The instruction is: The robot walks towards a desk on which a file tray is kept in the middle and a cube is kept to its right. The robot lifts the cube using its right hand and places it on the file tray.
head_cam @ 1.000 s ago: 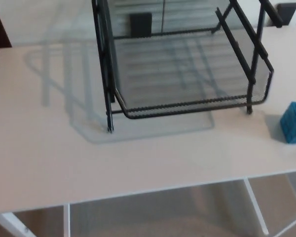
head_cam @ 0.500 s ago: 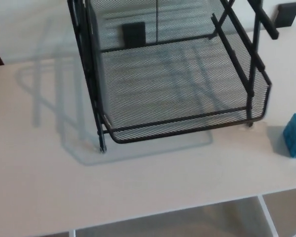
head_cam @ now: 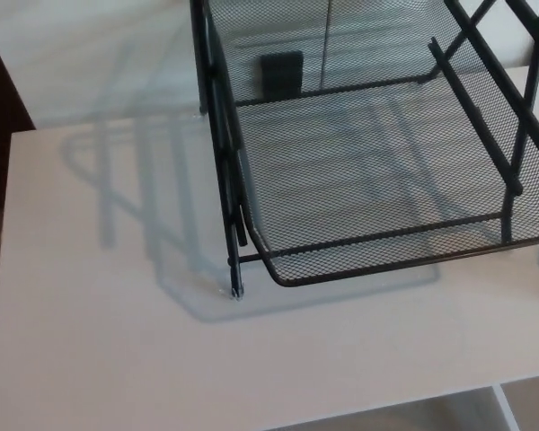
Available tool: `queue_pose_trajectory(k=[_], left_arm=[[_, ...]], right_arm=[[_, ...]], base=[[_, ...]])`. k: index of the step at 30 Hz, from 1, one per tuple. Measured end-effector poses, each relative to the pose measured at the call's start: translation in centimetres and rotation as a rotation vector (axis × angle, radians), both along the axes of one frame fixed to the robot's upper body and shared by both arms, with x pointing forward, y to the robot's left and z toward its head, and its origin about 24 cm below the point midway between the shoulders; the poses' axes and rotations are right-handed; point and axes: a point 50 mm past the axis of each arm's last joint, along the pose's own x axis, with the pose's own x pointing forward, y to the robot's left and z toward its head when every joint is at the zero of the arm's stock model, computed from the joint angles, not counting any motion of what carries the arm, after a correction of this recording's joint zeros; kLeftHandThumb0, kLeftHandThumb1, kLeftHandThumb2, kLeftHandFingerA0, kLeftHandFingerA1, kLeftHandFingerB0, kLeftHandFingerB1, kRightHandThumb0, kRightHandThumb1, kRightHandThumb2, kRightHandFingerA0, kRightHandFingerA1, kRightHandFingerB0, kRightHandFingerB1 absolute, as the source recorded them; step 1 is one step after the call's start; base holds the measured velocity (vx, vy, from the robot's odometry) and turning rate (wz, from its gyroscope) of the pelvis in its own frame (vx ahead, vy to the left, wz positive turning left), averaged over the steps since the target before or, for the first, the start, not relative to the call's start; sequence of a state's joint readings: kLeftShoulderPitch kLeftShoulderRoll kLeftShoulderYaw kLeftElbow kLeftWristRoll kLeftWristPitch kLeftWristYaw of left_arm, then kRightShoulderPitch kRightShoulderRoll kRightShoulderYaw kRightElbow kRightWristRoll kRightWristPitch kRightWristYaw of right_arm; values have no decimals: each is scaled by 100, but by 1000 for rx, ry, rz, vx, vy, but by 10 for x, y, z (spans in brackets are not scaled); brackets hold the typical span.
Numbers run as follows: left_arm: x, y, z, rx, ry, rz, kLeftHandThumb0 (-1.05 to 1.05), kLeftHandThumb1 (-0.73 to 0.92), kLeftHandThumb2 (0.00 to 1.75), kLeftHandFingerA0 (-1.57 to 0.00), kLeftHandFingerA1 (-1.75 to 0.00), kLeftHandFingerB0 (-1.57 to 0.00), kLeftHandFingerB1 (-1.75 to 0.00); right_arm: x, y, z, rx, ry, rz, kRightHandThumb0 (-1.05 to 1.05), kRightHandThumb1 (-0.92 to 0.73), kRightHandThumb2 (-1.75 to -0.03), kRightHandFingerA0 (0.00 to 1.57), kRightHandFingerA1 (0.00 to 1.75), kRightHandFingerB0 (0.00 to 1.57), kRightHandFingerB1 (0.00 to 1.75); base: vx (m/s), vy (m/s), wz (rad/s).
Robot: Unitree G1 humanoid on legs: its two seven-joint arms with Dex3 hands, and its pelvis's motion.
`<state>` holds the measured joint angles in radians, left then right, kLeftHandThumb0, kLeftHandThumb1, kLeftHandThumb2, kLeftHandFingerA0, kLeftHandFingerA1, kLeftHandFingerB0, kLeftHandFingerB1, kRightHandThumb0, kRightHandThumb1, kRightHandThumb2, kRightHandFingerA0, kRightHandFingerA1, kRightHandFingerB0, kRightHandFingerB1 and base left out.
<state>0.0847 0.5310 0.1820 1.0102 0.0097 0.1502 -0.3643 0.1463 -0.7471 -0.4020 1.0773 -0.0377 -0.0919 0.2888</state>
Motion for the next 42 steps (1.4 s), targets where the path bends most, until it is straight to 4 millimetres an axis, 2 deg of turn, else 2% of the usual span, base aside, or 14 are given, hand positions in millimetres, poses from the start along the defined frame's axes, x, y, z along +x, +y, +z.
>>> queue_pose_trajectory(k=[1,3,7,8,11,12,28,29,31,32,33,36,37,42], left_arm=[[-1,0,-1,0,5,2,-82,91,73,-2,-47,-3,-22],[-4,0,-2,-3,17,9,-80,78,116,-2,-44,0,-25],[-7,0,-3,-4,21,8,-78,77,115,-2,-41,0,-24],[-8,0,-3,-4,20,8,-80,91,78,0,-41,-2,-21],[-8,0,-4,-4,19,1,-80,91,78,0,-41,-2,-21],[-6,0,-4,-3,16,-4,-83,79,115,-1,-48,-4,-24],[-6,3,-3,15,-4,-24,-84,78,114,-2,-50,-5,-25],[-6,4,-1,20,-5,-26,-79,92,76,-1,-46,-2,-22],[-7,7,1,28,-3,-26,-85,78,114,-5,-55,-4,-25],[-6,8,2,34,-6,-31,-80,92,75,-9,-53,-1,-22],[-5,9,3,38,-6,-36,-80,92,73,-9,-53,-1,-23],[0,11,7,52,-11,-54,-91,78,114,-9,-58,0,-24],[2,11,8,54,-15,-57,-82,92,72,-9,-52,-2,-25],[1,10,7,56,-6,-76,-83,92,74,-13,-53,-2,-25]], right_arm=[[2,-1,2,7,-26,-11,-50,-59,-61,25,54,7,25],[7,-5,11,25,-106,-40,-51,-58,-60,20,54,7,25],[14,-13,28,40,-230,-77,-51,-61,-62,16,54,6,22],[15,-15,32,41,-255,-86,-57,-52,-77,10,55,5,18],[20,-23,49,45,-350,-113,-57,-52,-77,10,55,5,18],[22,-25,54,45,-372,-117,-58,-54,-74,14,55,4,17],[62,-37,106,-51,-465,-50,-98,-54,-90,38,69,0,0],[69,-37,117,-90,-473,-24,-86,-59,-58,11,73,0,0],[82,-35,134,-128,-502,27,-105,-48,-90,29,97,0,38],[95,-31,149,-152,-529,77,-102,-53,-56,3,118,0,49],[102,-29,158,-168,-542,108,-56,2,-77,1,66,2,65],[137,-11,198,-236,-593,263,-82,-43,-55,0,75,0,44],[148,-1,208,-252,-607,325,-73,-34,-71,0,57,1,30],[177,34,228,-303,-595,531,-61,-37,-76,0,22,0,15]], base=[[0,0,0],[0,0,0],[0,0,0],[0,0,0],[0,0,0],[0,0,0],[0,0,0],[0,0,0],[0,0,0],[0,0,0],[0,0,0],[0,0,0],[0,0,0],[-2,-1,1]])
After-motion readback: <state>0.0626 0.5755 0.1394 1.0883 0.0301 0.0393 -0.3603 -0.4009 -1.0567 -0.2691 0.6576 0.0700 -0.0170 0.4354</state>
